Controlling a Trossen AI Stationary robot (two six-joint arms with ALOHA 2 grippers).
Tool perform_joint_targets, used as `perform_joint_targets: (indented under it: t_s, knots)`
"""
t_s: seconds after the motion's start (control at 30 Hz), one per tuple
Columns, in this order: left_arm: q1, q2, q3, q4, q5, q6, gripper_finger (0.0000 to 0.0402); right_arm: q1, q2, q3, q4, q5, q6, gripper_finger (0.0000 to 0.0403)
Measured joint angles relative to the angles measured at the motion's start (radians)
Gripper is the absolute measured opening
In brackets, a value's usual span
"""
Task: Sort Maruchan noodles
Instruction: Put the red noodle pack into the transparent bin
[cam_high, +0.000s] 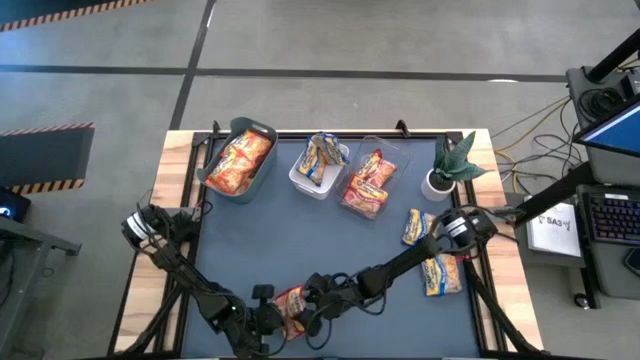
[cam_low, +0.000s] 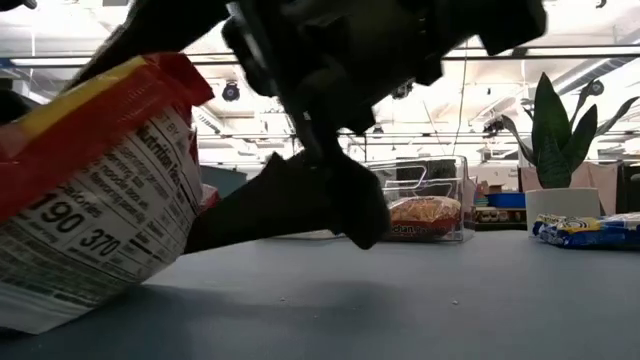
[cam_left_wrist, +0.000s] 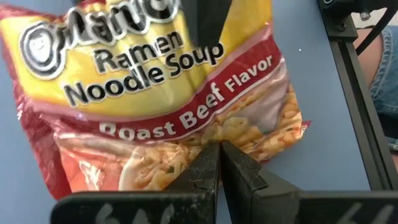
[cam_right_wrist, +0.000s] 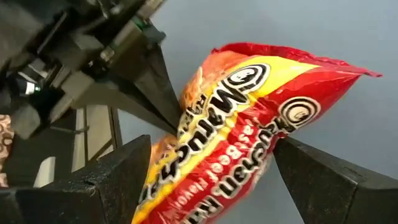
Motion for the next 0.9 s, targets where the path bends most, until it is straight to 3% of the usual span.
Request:
perform_joint_targets:
  t_s: [0.2,0.5,0.9]
  knots:
    - [0.001,0.000,0.001,0.004,-0.004,0.000,0.0000,-0.007,0.016,0.056,-0.106,-0.010,-0.006,0.0320]
    - [0.001,0.000,0.006,0.008,-0.006,0.002,0.0000,-0.010,0.016,0.057,-0.115,-0.014,-0.020,0.0223]
    - [-0.003,-0.013,0.027,-0.012,-0.014,0.106,0.0000,-0.010,0.013,0.057,-0.108,-0.018,-0.057,0.0172]
